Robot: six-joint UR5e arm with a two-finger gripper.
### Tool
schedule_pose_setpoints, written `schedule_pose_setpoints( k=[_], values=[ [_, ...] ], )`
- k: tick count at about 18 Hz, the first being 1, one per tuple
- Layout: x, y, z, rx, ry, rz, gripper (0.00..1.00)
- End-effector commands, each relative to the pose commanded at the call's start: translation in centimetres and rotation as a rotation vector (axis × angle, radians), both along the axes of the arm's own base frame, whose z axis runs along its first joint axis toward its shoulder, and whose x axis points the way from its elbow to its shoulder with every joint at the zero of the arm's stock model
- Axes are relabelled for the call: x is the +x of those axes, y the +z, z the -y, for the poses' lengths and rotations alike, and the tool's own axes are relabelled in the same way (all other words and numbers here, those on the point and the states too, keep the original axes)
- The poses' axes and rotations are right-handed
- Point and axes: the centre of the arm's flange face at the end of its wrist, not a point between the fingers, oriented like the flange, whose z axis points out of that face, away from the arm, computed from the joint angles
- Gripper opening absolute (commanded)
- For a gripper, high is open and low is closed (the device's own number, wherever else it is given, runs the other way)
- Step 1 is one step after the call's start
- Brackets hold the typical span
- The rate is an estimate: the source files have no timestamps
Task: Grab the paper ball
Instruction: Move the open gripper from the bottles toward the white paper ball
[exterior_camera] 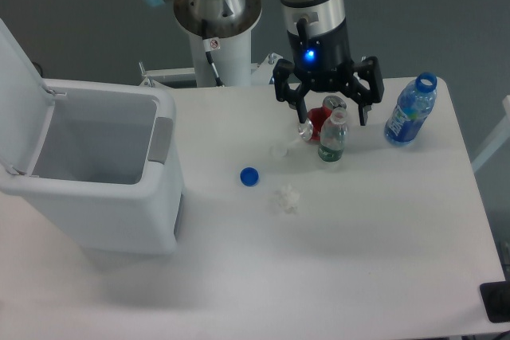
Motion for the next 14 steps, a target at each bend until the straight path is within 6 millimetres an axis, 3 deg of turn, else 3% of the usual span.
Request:
schedule_pose_setpoints(
  k=[4,11,14],
  values=[
    [-0.1,-0.7,-0.4,-0.003,-0.001,0.010,1.00],
    [0.5,-5.5,-0.3,-0.056,-0.006,0.080,1.00],
    [1.8,-7.5,-0.1,-0.077,-0.018,0.116,1.00]
  ],
)
